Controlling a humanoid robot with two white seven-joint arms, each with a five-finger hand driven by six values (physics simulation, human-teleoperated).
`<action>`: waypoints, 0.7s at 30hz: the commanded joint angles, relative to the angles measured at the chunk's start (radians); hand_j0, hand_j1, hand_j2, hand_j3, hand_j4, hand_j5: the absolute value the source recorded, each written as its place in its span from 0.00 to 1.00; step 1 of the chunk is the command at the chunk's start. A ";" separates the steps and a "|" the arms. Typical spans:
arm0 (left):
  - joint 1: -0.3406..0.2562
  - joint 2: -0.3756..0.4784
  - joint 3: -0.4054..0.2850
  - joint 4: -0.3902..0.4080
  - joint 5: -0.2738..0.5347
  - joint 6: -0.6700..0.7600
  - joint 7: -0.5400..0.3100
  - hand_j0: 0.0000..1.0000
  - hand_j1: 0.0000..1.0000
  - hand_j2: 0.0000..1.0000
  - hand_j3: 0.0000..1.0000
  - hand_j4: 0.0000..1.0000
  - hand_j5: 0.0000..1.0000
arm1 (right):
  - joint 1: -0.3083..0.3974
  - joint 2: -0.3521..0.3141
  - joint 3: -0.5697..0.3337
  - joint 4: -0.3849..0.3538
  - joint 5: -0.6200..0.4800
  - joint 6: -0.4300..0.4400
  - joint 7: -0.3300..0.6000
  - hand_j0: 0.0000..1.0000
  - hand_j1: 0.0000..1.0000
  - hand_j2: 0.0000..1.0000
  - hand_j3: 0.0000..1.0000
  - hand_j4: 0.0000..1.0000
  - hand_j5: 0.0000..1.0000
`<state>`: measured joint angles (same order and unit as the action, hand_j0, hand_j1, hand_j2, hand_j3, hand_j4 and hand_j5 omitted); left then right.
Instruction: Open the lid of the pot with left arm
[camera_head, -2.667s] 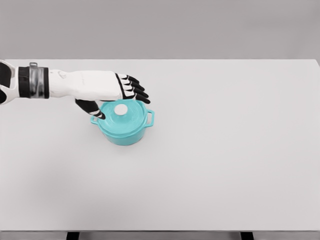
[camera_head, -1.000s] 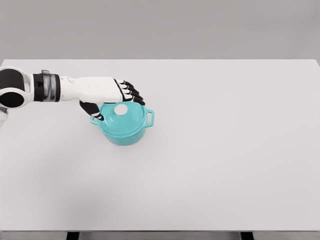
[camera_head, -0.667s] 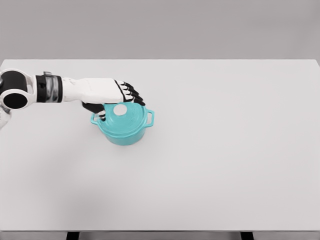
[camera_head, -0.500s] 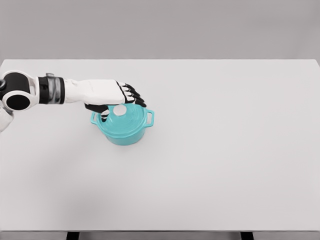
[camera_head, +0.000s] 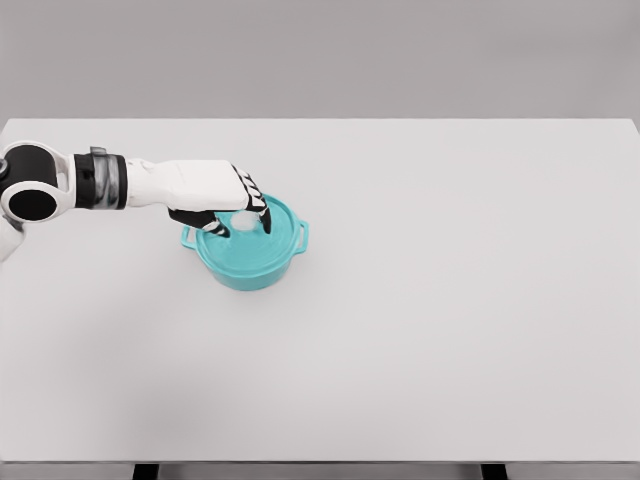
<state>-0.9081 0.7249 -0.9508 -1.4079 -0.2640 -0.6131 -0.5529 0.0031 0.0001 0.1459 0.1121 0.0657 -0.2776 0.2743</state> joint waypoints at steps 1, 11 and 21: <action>-0.002 0.001 0.001 0.000 0.008 0.002 0.001 0.58 0.58 0.58 0.58 0.58 0.58 | 0.000 0.000 0.000 0.000 0.000 0.000 0.000 1.00 1.00 1.00 1.00 1.00 1.00; -0.002 0.056 0.006 -0.074 0.061 0.002 -0.001 0.54 0.54 0.54 0.54 0.54 0.54 | 0.000 0.000 0.000 0.000 0.000 0.000 0.000 1.00 1.00 1.00 1.00 1.00 1.00; -0.012 0.274 0.070 -0.313 0.246 0.002 -0.007 0.53 0.53 0.53 0.53 0.53 0.53 | -0.002 0.000 0.000 0.000 0.000 0.000 0.000 1.00 1.00 1.00 1.00 1.00 1.00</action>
<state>-0.9189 0.9518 -0.8987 -1.6715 -0.0595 -0.6136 -0.5599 0.0015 0.0001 0.1459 0.1120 0.0656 -0.2775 0.2743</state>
